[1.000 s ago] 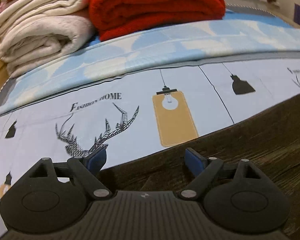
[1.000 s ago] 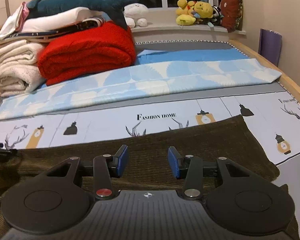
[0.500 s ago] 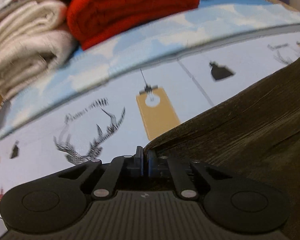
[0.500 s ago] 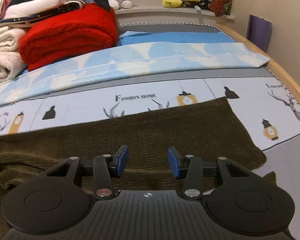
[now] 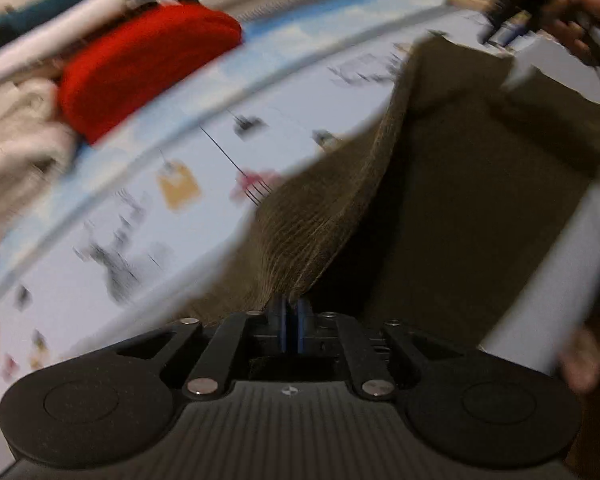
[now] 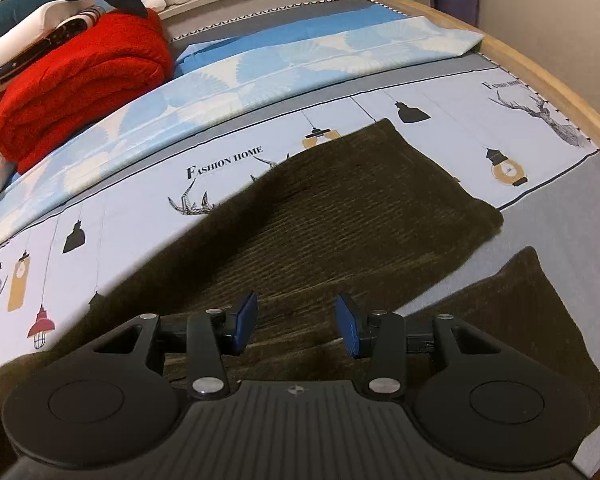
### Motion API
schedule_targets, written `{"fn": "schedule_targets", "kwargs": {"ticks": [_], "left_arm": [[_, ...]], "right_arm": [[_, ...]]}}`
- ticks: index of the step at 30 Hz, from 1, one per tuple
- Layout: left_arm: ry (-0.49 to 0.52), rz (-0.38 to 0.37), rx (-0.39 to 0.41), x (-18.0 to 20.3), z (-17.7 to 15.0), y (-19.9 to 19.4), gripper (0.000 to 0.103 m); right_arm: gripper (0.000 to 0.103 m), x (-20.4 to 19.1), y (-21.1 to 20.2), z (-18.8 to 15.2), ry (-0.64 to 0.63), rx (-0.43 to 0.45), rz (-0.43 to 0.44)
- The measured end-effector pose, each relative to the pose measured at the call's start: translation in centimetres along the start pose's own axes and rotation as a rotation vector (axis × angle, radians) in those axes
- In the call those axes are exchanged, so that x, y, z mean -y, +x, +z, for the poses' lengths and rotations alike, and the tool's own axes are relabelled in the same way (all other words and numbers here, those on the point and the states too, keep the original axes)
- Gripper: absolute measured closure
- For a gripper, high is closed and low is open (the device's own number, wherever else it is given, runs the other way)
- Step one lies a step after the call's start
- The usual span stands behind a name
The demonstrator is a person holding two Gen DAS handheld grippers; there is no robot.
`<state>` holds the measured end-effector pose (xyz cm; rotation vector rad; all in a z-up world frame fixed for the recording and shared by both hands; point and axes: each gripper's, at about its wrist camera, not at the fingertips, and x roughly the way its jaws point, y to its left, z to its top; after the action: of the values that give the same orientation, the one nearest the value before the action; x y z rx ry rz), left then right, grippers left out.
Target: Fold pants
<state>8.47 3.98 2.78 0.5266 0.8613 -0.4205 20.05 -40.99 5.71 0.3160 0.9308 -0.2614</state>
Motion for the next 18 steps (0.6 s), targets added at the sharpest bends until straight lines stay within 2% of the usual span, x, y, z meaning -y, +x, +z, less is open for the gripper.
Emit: {"fn": "schedule_targets", "kwargs": {"ticks": [2,4,5,6,8,10,12,14,15,16,18], "left_arm": [[-0.103,0.014,0.013,-1.7,-1.3,-0.8,0.089],[-0.364,0.01,0.018,-6.1,-2.7,-1.7,0.076],[-0.51,-0.01,0.004,-8.3,-3.8,-1.7,0.074],[-0.657,-0.041,-0.025,-10.5,-5.2,-1.5,0.073],[-0.898,-0.095,-0.132,-13.7,-8.3,0.0,0.071],[-1.057,-0.101,-0.263,-15.6,-10.9,2.1,0.069],[-1.156,-0.125,-0.328,-16.5,-12.4,3.8,0.067],[-1.215,-0.156,-0.344,-17.1,-13.1,5.0,0.052],[-1.23,-0.158,-0.344,-17.1,-13.3,5.5,0.04],[-1.236,-0.155,-0.349,-17.1,-13.4,6.0,0.032],[-1.253,-0.139,-0.386,-17.5,-13.5,6.9,0.032]], "right_arm": [[0.057,0.0,-0.1,-0.4,-0.006,-0.006,-0.006],[0.057,0.3,0.0,-0.5,0.006,-0.015,-0.009],[0.057,0.5,0.1,-0.4,0.017,-0.02,-0.011],[0.057,0.8,0.2,-0.4,0.03,-0.024,-0.014],[0.057,1.4,0.5,-0.2,0.061,-0.029,-0.018],[0.057,1.8,0.9,0.0,0.092,-0.029,-0.012],[0.057,2.1,1.3,0.2,0.117,-0.028,0.0],[0.057,2.4,1.9,0.6,0.15,-0.031,0.027],[0.057,2.5,2.2,0.8,0.171,-0.034,0.046],[0.057,2.7,2.5,1.0,0.195,-0.036,0.065],[0.057,3.1,3.2,1.5,0.239,-0.038,0.094]]}}
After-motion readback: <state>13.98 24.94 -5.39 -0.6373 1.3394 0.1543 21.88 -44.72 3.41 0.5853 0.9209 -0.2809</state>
